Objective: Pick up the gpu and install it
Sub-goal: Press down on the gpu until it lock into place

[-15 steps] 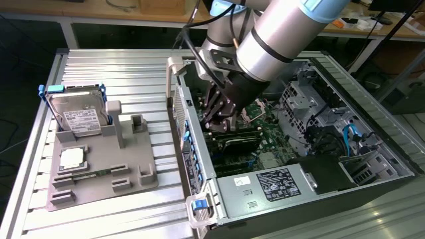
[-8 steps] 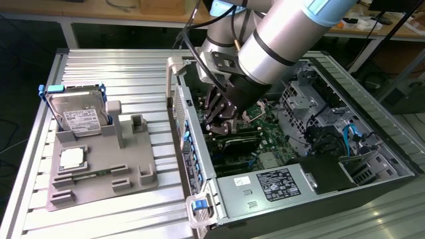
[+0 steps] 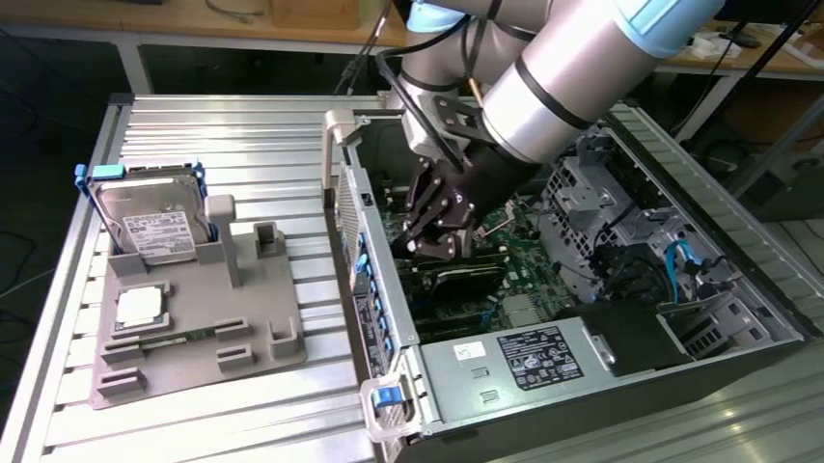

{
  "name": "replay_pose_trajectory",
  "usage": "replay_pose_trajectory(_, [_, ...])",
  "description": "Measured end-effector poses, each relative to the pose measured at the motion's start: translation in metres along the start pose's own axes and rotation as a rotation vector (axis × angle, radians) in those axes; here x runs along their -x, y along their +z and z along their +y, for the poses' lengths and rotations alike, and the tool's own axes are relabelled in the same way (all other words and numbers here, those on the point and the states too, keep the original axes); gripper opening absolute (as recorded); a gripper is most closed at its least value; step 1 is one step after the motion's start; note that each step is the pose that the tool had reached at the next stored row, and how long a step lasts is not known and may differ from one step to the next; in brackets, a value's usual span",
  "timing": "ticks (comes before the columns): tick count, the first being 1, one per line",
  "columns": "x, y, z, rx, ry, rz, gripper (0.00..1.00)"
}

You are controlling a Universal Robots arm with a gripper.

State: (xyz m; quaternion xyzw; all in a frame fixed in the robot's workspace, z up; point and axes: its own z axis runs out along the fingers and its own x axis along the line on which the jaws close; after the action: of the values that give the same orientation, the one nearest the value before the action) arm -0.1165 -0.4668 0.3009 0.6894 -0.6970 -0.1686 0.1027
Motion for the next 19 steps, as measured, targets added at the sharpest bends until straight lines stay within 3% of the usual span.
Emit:
replay_pose_trajectory(3, [-0.002,-0.0003,-0.0006,0.0242,-0.006,-0.0202,0.11])
replay_pose_trajectory(5, [-0.006,-0.0005,-0.0006,0.0330,-0.008,-0.0271,0.11])
replay_pose_trajectory(7, [-0.009,-0.0007,-0.0007,0.0437,-0.007,-0.0291,0.11])
replay_pose_trajectory(9, [-0.010,-0.0009,-0.0018,0.0620,-0.005,-0.0294,0.11])
replay_pose_trajectory(14, [-0.010,-0.0021,-0.0069,0.1207,0.001,-0.0308,0.11])
replay_pose_trajectory(15, [-0.010,-0.0029,-0.0090,0.1262,0.002,-0.0308,0.11])
replay_pose_trajectory(19, [-0.010,-0.0048,-0.0214,0.1384,0.003,-0.0313,0.11])
